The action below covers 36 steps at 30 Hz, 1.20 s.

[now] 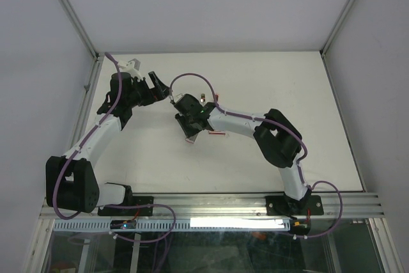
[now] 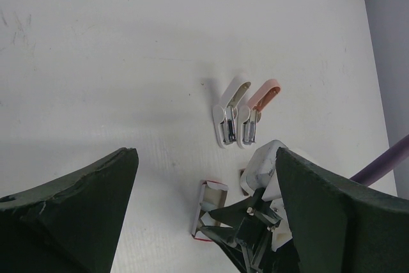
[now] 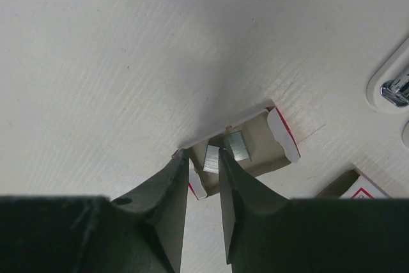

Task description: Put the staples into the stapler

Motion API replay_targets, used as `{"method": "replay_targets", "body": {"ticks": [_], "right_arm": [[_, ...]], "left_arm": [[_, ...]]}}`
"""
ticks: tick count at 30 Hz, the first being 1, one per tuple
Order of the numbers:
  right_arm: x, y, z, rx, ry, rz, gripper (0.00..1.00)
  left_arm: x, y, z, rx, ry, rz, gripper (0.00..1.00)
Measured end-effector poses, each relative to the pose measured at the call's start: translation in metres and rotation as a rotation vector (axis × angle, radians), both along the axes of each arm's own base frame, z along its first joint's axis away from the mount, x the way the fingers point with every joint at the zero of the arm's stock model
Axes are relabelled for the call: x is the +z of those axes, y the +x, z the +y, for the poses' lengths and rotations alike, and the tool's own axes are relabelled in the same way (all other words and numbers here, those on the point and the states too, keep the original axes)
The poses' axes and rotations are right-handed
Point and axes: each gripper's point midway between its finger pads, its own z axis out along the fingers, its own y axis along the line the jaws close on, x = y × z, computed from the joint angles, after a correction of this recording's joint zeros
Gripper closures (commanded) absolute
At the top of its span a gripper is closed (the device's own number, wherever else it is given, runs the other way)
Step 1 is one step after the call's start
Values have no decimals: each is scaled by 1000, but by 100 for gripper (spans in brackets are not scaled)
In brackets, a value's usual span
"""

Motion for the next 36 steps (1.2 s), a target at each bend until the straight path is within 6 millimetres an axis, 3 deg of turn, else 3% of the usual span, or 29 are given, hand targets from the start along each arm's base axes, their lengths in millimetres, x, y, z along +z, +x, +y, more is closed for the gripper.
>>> {"method": "replay_targets", "body": {"ticks": [36], "right_arm": [[-4,-5,-2,-60,-24,1,73]], "left_arm": [[-4,-5,2,-22,-25,28,5]]}}
